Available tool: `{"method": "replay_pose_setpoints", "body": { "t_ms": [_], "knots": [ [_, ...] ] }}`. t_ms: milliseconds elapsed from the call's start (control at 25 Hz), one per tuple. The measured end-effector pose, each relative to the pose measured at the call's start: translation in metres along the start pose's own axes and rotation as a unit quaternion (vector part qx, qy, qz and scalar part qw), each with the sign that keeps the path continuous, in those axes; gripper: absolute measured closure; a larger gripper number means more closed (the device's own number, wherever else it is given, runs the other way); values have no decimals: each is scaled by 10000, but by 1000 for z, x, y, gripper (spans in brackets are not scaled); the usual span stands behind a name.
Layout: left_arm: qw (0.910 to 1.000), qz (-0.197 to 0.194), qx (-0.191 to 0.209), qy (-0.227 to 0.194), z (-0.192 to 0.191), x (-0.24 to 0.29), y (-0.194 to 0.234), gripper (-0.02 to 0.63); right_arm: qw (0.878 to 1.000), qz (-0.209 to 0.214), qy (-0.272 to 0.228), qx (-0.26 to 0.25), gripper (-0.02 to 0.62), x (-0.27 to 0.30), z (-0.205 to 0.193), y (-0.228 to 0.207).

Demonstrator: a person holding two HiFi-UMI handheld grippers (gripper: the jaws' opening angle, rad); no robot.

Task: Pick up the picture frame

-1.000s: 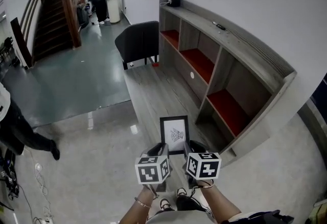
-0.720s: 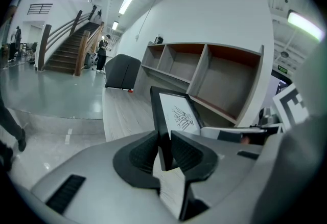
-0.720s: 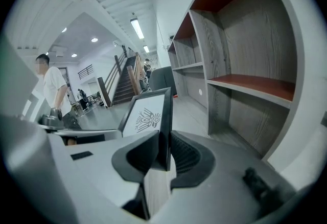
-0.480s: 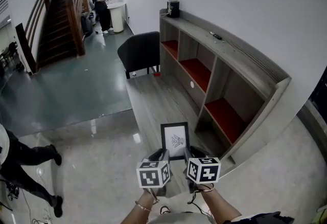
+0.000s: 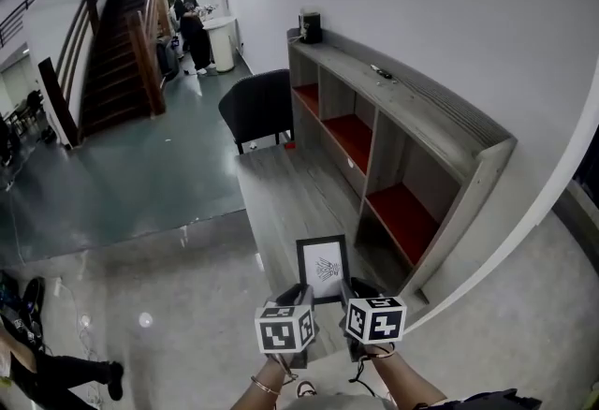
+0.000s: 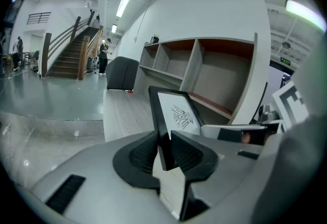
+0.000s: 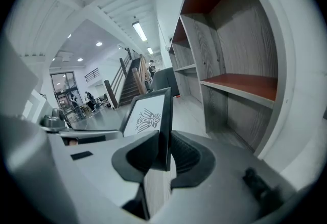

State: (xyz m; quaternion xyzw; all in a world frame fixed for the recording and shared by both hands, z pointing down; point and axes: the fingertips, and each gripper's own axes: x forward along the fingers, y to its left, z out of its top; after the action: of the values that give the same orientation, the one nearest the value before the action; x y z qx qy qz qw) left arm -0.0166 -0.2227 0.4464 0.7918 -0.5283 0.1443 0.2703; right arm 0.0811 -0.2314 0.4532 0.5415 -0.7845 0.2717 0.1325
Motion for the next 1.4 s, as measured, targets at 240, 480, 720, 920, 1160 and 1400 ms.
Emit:
{"method": "replay_pose_setpoints", "body": {
  "t_ms": [240,480,720,920,1160,1400],
  "knots": [
    [9998,132,-147,57,-17,-4,-6,520,9999,95,35,-50,508,-11,-13,-2],
    [9998,152,-114,-58,-18,-10,-20,520,9999,119,-48,-90,508,-24,-12,-8],
    [9997,210,-123,-100,-18,-14,-26,520,9998,176,-58,-119,508,-30,-10,-9],
    [9995,280,-118,-125,-17,-15,-23,520,9996,250,-67,-124,508,-28,-9,-7],
    [9994,291,-108,-119,-16,-16,-22,520,9995,190,-87,-255,509,-26,-9,-6],
    [9995,284,-106,-124,-16,-15,-20,520,9995,213,-78,-207,509,-25,-8,-6]
  ]
}}
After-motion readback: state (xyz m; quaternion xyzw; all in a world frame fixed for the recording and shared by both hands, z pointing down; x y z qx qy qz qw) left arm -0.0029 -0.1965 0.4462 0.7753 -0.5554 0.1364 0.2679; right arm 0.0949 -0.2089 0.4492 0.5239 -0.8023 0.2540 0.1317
